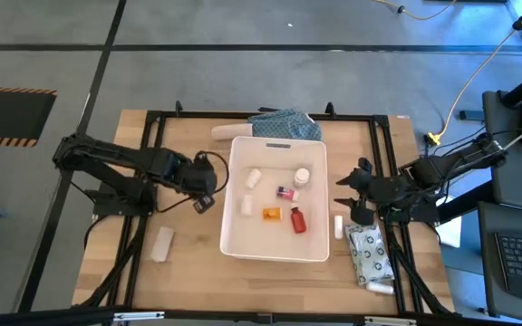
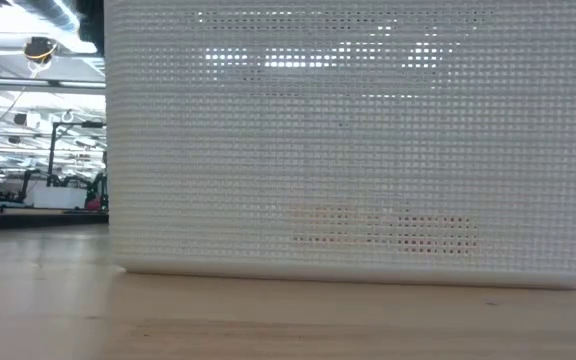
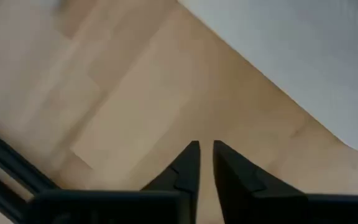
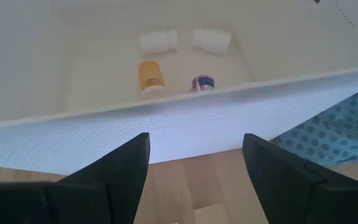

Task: Pick & place medical supplies in basket/bin
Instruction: Put the bottom white bandage into the white bin

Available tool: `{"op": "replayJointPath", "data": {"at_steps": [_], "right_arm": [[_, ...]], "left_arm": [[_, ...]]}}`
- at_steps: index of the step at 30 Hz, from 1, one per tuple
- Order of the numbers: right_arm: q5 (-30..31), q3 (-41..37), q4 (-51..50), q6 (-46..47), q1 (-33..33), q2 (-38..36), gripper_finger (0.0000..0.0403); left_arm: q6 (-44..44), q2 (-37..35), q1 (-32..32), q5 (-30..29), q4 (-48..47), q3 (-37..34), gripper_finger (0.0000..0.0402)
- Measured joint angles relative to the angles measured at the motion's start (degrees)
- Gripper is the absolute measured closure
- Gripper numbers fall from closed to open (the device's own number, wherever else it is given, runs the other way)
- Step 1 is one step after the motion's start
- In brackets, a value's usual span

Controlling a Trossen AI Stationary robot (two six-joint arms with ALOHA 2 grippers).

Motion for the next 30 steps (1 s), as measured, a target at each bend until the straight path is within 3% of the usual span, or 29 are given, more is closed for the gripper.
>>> {"op": "replayJointPath", "data": {"at_steps": [13,17,26,30], "right_arm": [[1.29,-6.33,5.63,-3.05,0.00,0.07,0.0144],[1.42,-6.33,5.89,-5.83,-0.01,0.07,0.0144],[1.44,-6.33,6.28,-7.47,0.01,0.04,0.0144],[1.42,-6.33,6.26,-7.50,-0.01,0.04,0.0144]], "left_arm": [[-35.08,0.32,-12.68,15.94,0.69,-12.90,0.0234],[-43.43,0.34,-16.61,19.99,1.36,-15.95,0.0221],[-61.42,0.34,-23.15,19.44,1.43,-17.37,0.0217],[-65.27,1.55,-25.82,19.34,1.55,-17.37,0.0217]]}}
